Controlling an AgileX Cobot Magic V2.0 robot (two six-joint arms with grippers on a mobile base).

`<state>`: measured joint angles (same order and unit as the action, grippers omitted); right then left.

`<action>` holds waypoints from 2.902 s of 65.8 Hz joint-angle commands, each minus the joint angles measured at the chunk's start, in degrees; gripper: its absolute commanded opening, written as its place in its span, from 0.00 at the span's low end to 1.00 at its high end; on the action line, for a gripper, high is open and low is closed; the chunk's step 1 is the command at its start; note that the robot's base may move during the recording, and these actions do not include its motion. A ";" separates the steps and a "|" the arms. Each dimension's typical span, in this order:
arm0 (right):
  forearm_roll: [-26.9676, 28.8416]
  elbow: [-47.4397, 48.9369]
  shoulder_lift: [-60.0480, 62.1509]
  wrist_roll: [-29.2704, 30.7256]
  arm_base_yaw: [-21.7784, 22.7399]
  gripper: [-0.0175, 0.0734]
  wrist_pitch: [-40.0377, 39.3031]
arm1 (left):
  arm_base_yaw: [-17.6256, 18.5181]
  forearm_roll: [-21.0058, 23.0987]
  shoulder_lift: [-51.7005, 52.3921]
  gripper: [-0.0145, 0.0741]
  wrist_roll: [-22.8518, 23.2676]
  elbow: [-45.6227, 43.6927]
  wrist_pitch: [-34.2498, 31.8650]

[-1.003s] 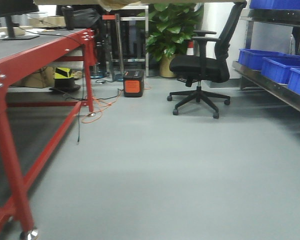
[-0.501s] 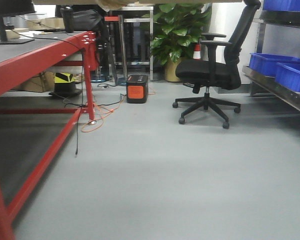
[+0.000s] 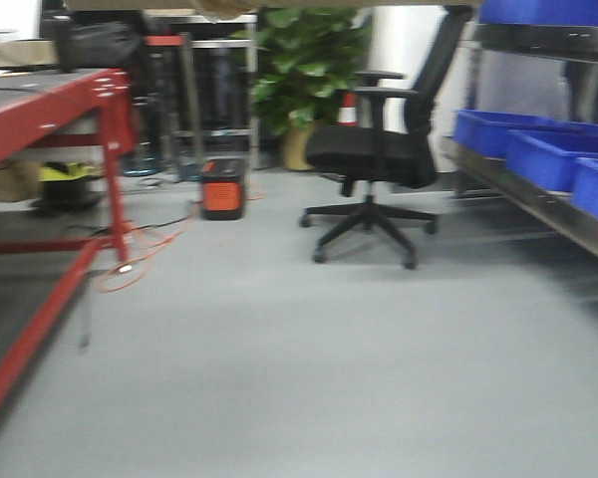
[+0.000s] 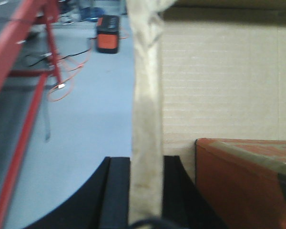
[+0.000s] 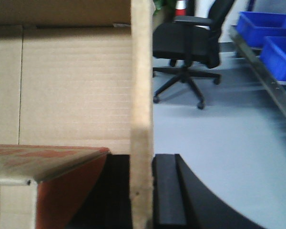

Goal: Stack two boxes on right shelf middle
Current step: 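Drive the base to the steel shelf holding the boxes aloft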

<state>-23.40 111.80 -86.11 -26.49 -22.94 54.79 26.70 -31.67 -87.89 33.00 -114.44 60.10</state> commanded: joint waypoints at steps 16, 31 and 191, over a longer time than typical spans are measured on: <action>-2.39 0.81 1.17 0.11 0.25 0.02 -3.71 | -0.26 -2.61 0.94 0.04 0.05 -0.75 -1.55; -2.39 0.81 1.17 0.11 0.25 0.02 -3.85 | -0.26 -2.61 0.94 0.04 0.05 -0.75 -1.55; -2.39 0.81 1.17 0.11 0.25 0.02 -3.85 | -0.26 -3.69 0.94 0.04 0.05 -0.75 -1.55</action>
<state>-23.40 111.80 -86.11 -26.49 -22.94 53.59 26.70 -32.43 -87.89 33.00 -114.44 59.76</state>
